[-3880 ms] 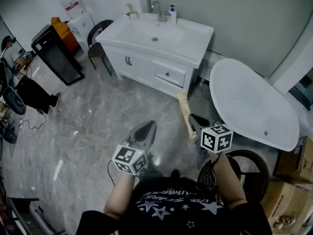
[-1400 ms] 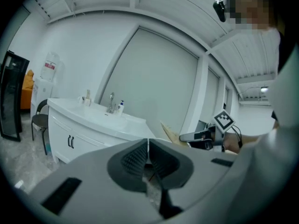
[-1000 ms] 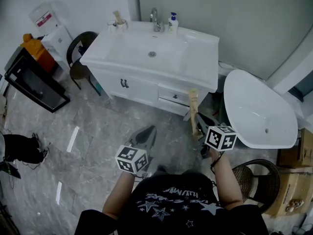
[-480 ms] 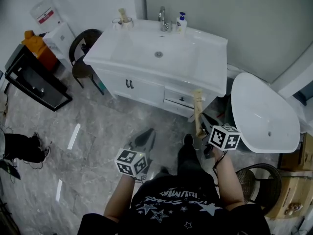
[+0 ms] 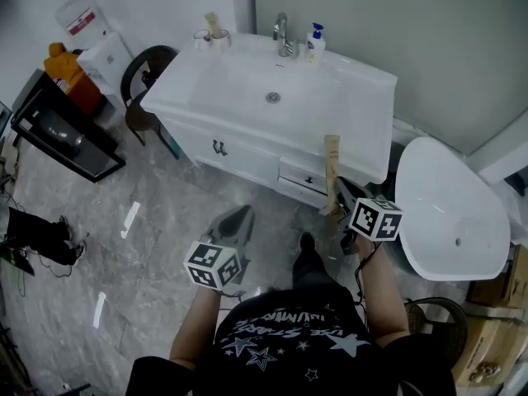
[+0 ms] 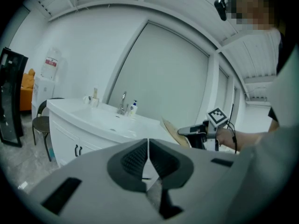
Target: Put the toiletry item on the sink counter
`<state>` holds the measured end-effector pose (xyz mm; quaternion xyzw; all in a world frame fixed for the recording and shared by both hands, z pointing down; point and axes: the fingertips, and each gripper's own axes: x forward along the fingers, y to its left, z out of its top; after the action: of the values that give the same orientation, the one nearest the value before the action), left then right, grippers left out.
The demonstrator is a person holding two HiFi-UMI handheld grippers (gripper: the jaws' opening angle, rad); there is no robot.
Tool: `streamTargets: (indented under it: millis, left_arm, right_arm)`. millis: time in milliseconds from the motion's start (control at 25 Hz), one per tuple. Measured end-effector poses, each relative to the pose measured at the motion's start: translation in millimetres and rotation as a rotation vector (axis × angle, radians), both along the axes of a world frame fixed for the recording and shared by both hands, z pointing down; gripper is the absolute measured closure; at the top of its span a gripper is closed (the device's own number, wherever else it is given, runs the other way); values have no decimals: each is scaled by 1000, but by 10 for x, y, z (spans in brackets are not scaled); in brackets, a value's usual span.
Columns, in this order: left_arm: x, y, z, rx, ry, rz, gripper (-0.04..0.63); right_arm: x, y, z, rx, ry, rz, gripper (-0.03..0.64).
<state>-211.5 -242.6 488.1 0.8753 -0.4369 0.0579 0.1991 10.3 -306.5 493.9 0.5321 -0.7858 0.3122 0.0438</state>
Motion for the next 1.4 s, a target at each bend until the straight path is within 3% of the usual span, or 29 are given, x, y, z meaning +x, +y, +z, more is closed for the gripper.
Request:
streamTargets:
  millis: [600, 1400]
  left_arm:
    - [844, -1240, -42, -22, -47, 23, 575]
    - [1790, -2193, 21, -25, -77, 58, 575]
  right_arm:
    - [875, -1304, 73, -28, -29, 30, 597]
    - [1802, -2174, 650, -156, -29, 162, 597]
